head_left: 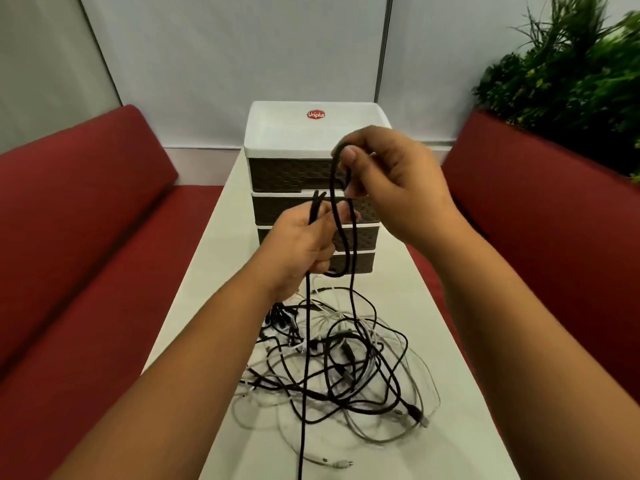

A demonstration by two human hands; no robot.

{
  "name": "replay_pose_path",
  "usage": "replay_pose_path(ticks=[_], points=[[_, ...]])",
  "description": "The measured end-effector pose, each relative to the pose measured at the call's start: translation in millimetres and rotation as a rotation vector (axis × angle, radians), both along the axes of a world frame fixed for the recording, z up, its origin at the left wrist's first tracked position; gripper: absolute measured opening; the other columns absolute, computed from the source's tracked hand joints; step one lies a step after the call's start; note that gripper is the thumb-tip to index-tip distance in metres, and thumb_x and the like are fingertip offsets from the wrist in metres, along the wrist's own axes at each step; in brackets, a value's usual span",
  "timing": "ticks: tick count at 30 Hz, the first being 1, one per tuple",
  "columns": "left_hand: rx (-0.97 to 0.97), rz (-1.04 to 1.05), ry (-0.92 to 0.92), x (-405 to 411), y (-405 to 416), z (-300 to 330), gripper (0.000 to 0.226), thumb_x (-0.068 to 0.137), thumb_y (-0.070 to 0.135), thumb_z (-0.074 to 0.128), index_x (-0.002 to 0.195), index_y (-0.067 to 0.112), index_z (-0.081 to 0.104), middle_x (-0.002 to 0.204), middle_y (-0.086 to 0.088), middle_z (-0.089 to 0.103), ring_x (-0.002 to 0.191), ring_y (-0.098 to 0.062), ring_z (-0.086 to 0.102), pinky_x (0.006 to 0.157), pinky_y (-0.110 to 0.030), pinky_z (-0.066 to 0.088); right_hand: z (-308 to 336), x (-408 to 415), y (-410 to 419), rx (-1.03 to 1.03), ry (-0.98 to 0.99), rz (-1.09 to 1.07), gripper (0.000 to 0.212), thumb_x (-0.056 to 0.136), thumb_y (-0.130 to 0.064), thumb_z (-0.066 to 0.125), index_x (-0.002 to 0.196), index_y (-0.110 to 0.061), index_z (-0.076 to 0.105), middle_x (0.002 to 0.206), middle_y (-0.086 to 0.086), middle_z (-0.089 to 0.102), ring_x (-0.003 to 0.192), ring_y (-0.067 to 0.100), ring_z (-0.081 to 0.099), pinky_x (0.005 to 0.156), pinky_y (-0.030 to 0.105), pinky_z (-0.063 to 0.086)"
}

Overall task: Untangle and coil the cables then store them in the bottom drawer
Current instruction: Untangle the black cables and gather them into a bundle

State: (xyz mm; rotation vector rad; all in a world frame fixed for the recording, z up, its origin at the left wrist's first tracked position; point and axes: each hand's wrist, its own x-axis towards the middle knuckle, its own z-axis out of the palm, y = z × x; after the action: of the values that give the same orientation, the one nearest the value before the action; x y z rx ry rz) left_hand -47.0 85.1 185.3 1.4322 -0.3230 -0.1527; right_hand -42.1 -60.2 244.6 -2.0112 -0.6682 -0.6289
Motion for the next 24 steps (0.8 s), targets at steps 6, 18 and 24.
replay_pose_path(ticks=[6, 18, 24], points=[[0.105, 0.142, -0.026, 4.0, 5.1, -1.1, 0.016, 0.096, 0.022, 0.06, 0.081, 0.018, 0.06, 0.058, 0.005, 0.033, 0.041, -0.006, 0.025, 0.044, -0.02, 0.025, -49.6, 9.8, -11.9, 0.488, 0.215, 0.263, 0.022, 0.096, -0.012, 0.052, 0.116, -0.017, 0.06, 0.11, 0.003, 0.063, 0.079, 0.016, 0.066, 0.076, 0.034, 0.057], [-0.27, 0.195, -0.067, 3.3, 28.7, 36.2, 0.016, 0.098, 0.022, 0.054, 0.084, 0.015, 0.057, 0.045, 0.013, 0.031, 0.038, -0.002, 0.021, 0.037, -0.017, 0.02, -181.7, 3.9, -25.2, -0.117, 0.73, 0.004, 0.01, 0.092, -0.028, 0.065, 0.088, -0.022, 0.072, 0.069, -0.001, 0.064, 0.064, 0.011, 0.056, 0.065, 0.032, 0.048], [-0.369, 0.197, -0.086, -0.5, 45.7, 47.6, 0.019, 0.099, 0.023, 0.053, 0.081, 0.016, 0.056, 0.043, 0.013, 0.026, 0.036, -0.001, 0.019, 0.034, -0.015, 0.018, -137.3, 18.4, -24.2, 0.385, 0.574, -0.089, 0.016, 0.091, -0.008, 0.064, 0.085, -0.021, 0.071, 0.07, 0.0, 0.068, 0.068, 0.016, 0.063, 0.077, 0.04, 0.056]])
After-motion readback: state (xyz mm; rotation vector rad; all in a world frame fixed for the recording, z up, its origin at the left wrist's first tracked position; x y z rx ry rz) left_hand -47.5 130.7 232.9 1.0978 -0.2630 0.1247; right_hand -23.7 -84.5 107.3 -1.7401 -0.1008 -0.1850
